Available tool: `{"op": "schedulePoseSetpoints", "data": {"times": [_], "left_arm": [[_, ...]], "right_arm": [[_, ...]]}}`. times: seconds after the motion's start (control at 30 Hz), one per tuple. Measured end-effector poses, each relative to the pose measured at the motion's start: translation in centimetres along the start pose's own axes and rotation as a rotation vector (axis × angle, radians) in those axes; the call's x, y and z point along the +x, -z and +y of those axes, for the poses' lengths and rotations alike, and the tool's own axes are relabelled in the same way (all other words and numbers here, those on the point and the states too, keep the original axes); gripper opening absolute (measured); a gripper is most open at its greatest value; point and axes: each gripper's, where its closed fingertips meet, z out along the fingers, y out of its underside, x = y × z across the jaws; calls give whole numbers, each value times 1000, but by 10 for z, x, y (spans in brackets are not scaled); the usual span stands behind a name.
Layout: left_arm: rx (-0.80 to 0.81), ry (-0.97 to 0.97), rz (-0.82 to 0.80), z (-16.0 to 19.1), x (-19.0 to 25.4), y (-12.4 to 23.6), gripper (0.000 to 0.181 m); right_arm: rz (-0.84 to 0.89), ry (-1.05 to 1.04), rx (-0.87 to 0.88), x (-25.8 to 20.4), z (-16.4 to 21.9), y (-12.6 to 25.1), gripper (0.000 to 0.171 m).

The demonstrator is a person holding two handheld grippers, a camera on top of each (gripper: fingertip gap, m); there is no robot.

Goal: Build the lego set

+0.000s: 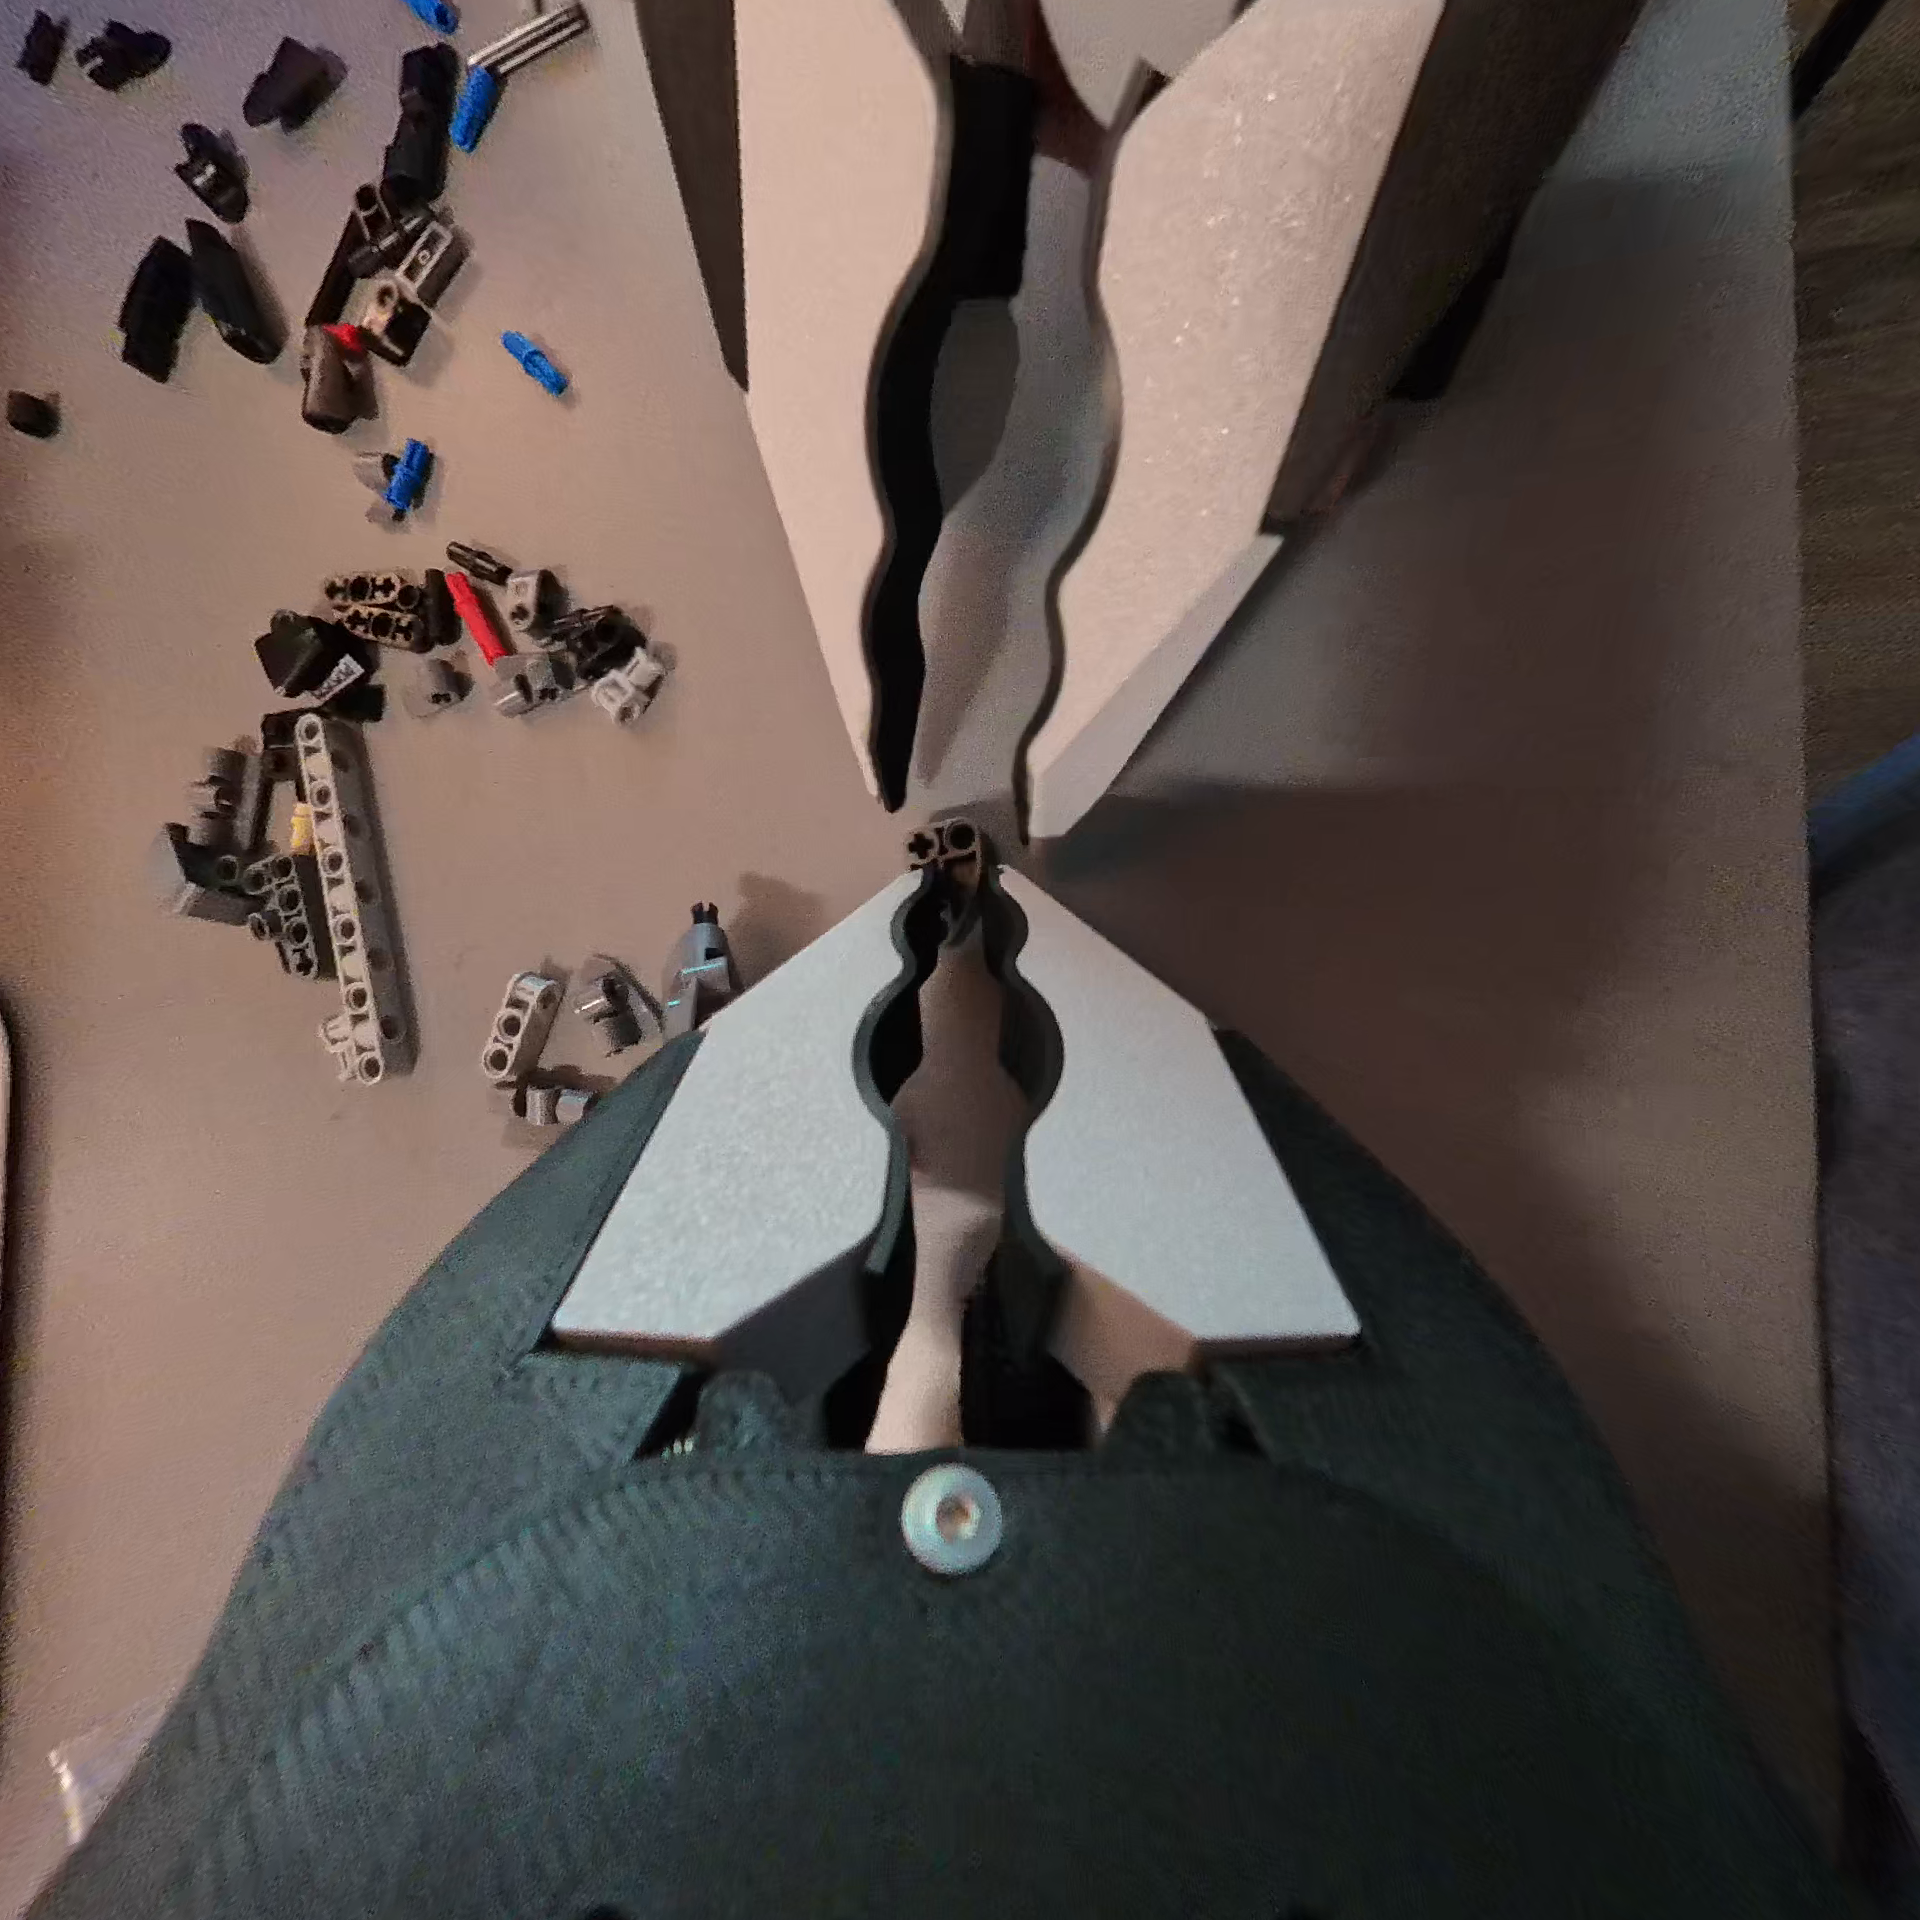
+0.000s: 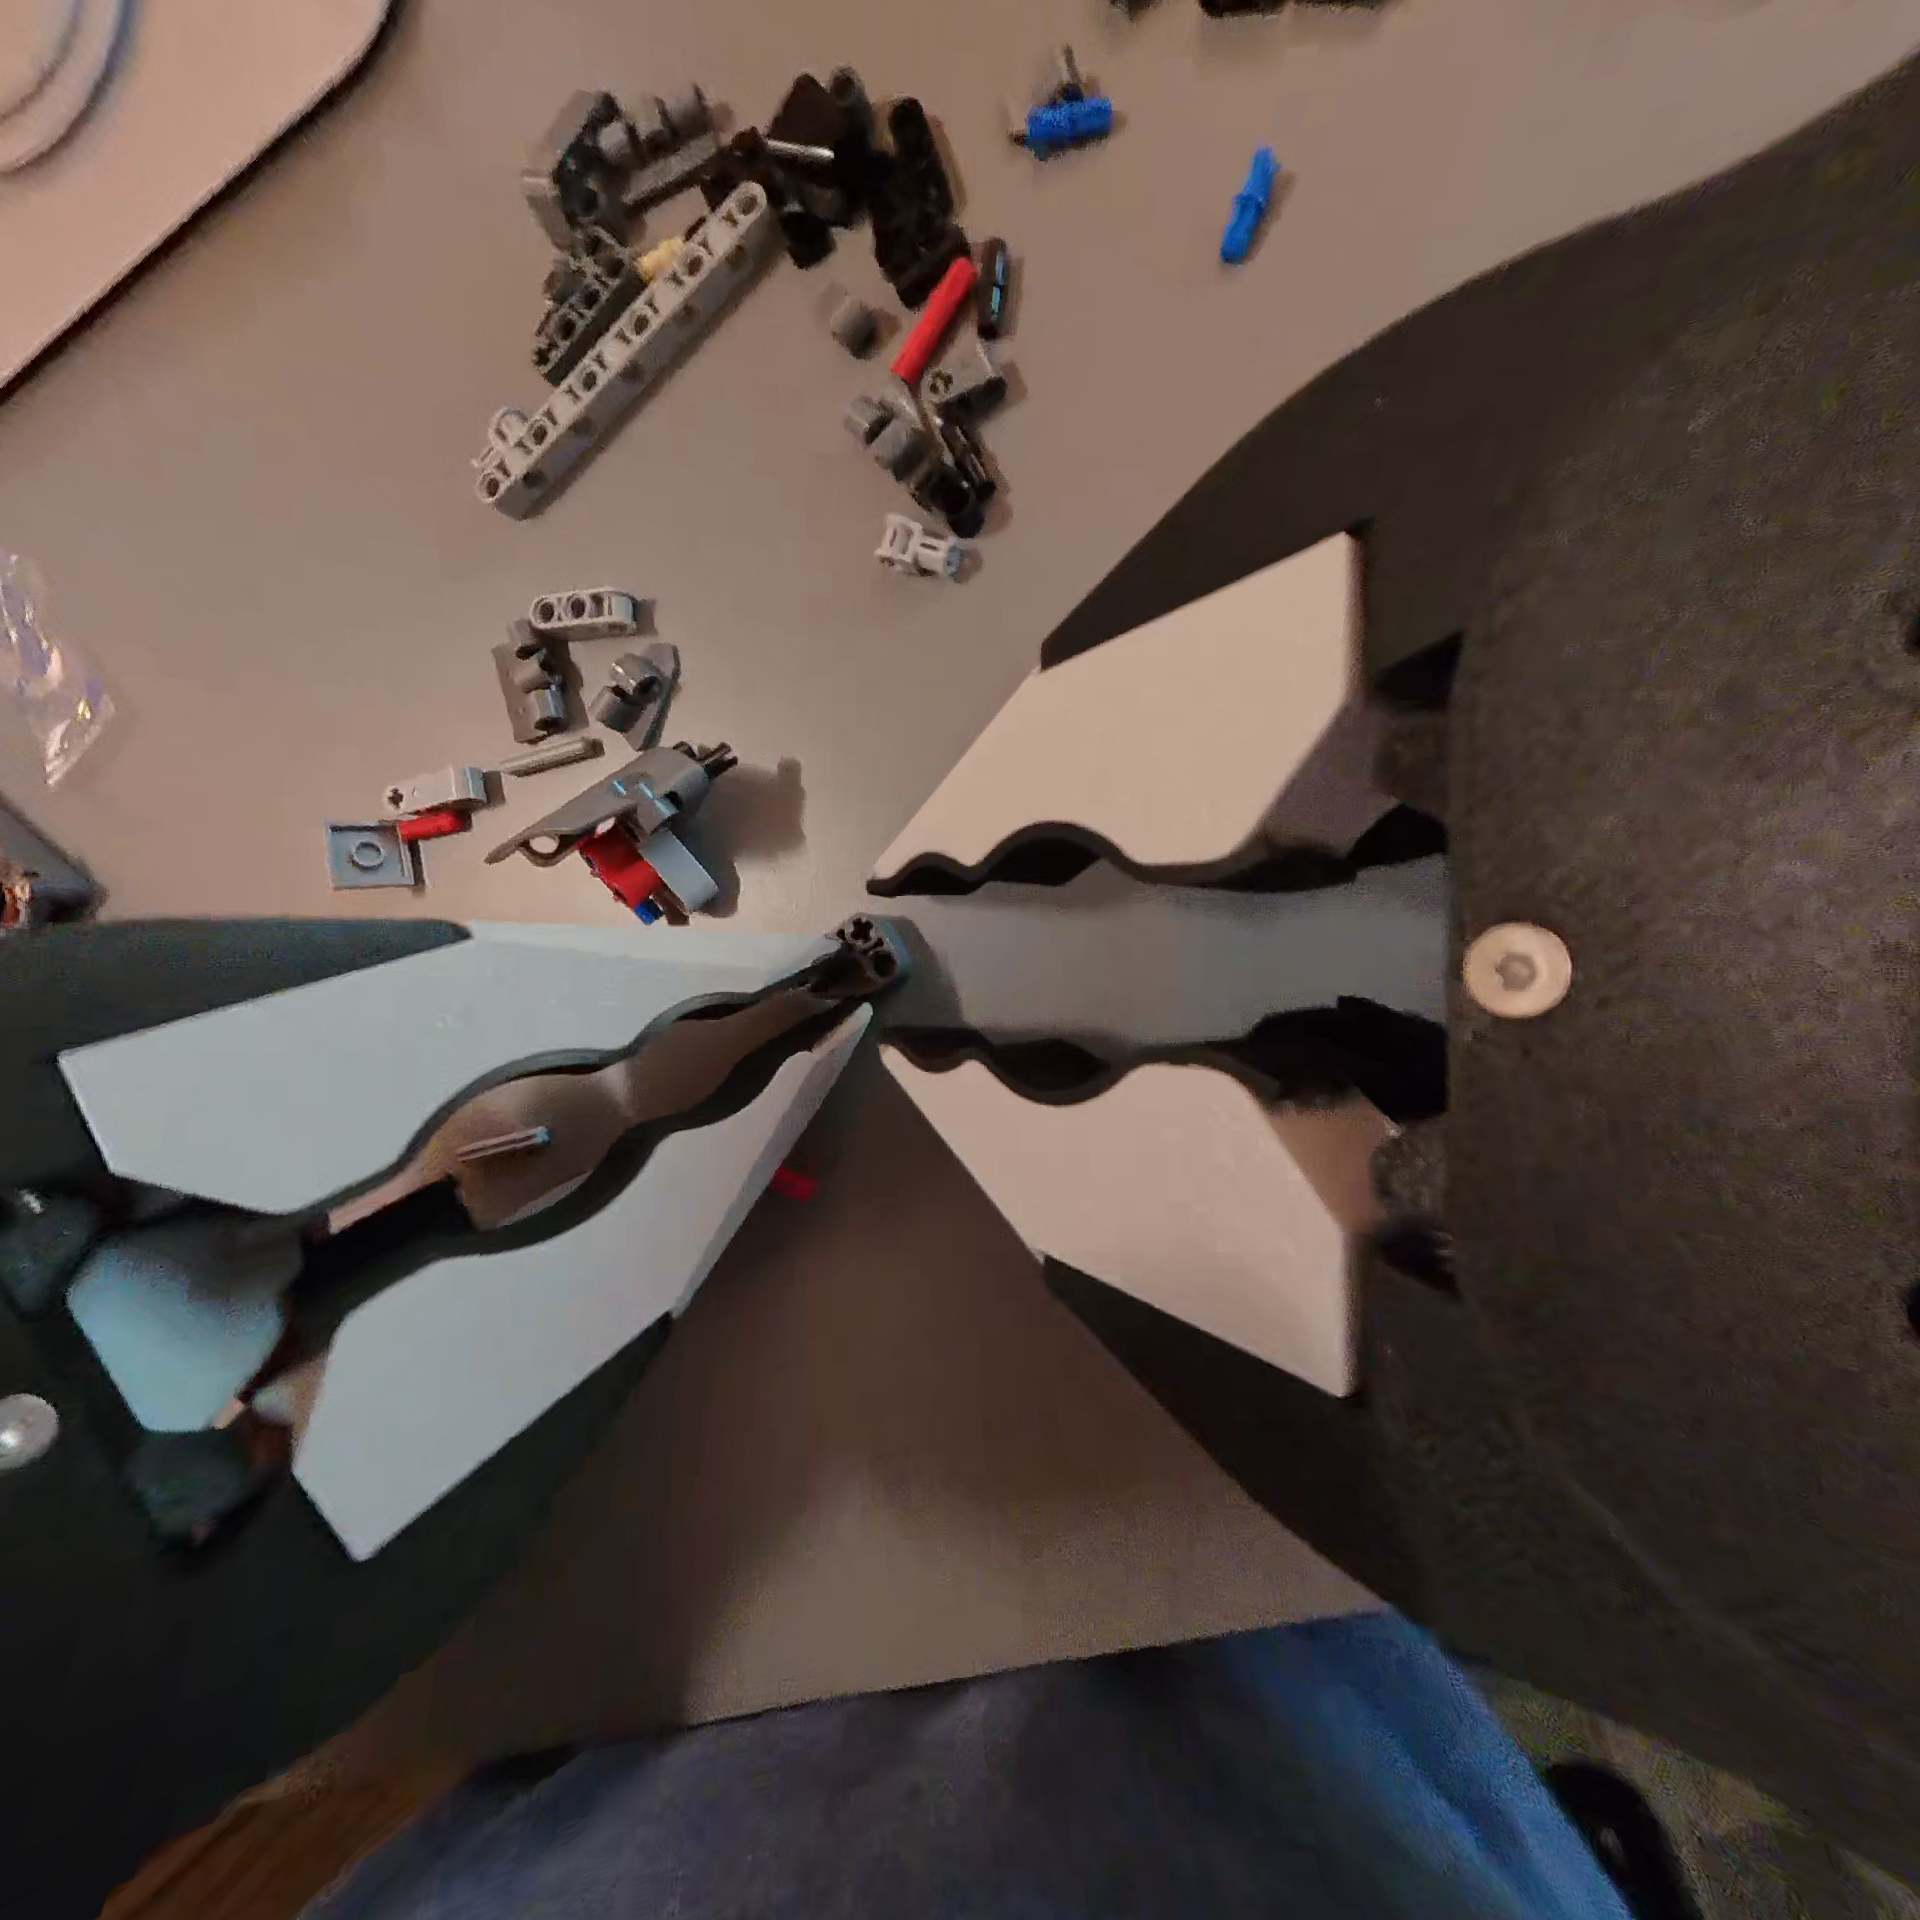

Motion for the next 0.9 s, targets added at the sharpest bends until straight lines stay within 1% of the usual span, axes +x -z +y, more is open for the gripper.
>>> {"op": "schedulePoseSetpoints", "data": {"times": [0.1,0.17,0.3,0.37,0.43,0.57,0.6,0.7,0.77,0.9], "left_arm": [[11,9,45,0,1,0,7],[17,5,78,0,2,1,7],[31,0,96,0,2,2,6],[51,-19,63,0,0,4,6],[81,-36,-5,-1,-5,10,7],[159,-104,-137,-11,-15,28,13],[160,-129,-150,-12,-15,30,14],[164,-191,-154,-15,-14,31,10],[172,-208,-148,-17,-12,32,6],[205,-217,-155,-22,-11,35,5]], "right_arm": [[-52,73,-10,0,-1,-4,22],[-98,116,-31,-2,2,-9,14],[-181,74,-40,-2,1,-10,13],[-217,-5,-29,-2,-2,-11,12],[-252,-112,-10,1,-5,-9,13],[-425,-337,17,-3,-11,1,13],[-474,-373,30,-6,-14,4,13],[-551,-454,45,-6,-21,10,13],[-586,-493,47,-5,-22,11,13],[-652,-566,75,-5,-27,15,13]]}}
